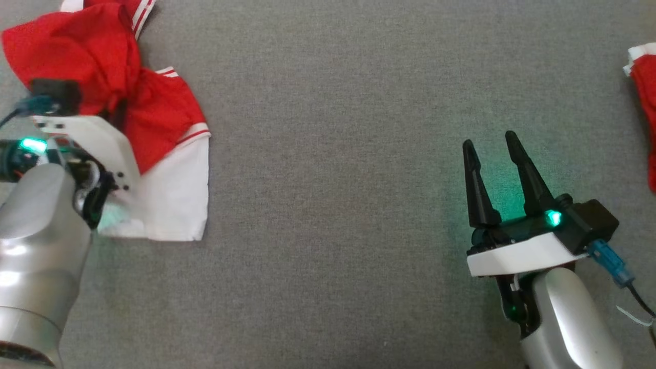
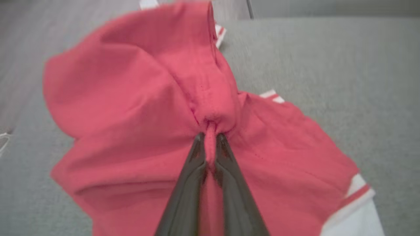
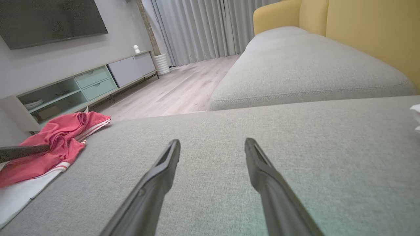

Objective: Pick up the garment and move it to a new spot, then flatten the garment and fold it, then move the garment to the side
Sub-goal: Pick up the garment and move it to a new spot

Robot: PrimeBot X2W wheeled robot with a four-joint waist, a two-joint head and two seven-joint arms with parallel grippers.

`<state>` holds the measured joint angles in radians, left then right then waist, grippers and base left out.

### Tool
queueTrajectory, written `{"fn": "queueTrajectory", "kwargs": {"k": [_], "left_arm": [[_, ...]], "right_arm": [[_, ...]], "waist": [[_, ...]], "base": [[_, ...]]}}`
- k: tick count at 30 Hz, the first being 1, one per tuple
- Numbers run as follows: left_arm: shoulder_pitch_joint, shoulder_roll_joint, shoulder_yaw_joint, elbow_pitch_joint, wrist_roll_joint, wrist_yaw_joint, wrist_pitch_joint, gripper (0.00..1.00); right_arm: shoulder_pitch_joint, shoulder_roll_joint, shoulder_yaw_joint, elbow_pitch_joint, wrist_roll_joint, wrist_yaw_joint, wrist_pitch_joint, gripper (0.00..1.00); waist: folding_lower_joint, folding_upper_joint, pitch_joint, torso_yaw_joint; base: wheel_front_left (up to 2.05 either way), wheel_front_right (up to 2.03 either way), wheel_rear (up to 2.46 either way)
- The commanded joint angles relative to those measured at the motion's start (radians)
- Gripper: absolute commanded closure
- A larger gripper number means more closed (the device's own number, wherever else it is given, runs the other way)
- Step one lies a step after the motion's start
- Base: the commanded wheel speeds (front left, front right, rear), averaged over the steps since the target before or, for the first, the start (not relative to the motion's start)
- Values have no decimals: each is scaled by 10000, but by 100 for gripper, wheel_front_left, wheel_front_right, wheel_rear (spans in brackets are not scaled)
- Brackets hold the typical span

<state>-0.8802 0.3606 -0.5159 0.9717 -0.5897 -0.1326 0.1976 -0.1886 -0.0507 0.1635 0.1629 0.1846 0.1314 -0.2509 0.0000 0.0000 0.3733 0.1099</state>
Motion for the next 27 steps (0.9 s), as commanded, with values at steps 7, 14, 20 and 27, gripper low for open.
{"fn": "queueTrajectory", "kwargs": {"k": [7, 14, 20, 27], "left_arm": [[-777, 669, 572, -912, -636, 20, -3215, 100], [-657, 393, 482, -2317, -960, 20, -4288, 100], [-201, -476, 303, -4133, -1044, 264, -4418, 100], [198, -1724, -240, -5693, -1088, 1021, -4105, 100]], "right_arm": [[-83, 5, 309, -126, 99, -7, -109, 0], [117, 5, 345, 12, 337, -7, -109, 0], [251, 5, 454, 25, 575, -7, -109, 0], [151, 5, 621, -62, 801, -7, -109, 0]], "waist": [[0, 0, -730, 26], [0, 0, -1403, -49], [0, 0, -1784, -296], [0, 0, -1711, -1008]], "base": [[0, 0, 0], [0, 0, 0], [0, 0, 0], [0, 0, 0]]}}
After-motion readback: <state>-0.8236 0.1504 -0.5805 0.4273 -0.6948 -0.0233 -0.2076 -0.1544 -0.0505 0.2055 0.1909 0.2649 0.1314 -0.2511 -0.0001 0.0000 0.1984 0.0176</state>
